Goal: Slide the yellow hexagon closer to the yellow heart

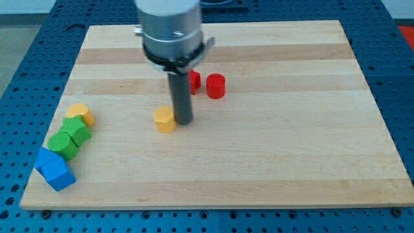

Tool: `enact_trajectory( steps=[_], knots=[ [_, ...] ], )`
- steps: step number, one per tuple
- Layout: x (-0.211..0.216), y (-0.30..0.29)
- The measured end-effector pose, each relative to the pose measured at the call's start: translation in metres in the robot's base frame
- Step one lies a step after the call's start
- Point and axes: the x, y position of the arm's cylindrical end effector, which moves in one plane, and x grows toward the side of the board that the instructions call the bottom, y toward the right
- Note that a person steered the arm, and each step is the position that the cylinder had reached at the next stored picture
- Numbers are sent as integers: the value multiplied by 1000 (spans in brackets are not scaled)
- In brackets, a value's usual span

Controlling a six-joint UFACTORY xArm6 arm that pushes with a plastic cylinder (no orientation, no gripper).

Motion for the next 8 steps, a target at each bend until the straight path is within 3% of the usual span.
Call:
enact_trajectory(
  steps=[1, 3, 4, 6, 8],
  knots=[
    [-9, -14],
    [36, 11],
    [36, -19],
    [-23, -87],
    [-35, -61]
  ],
)
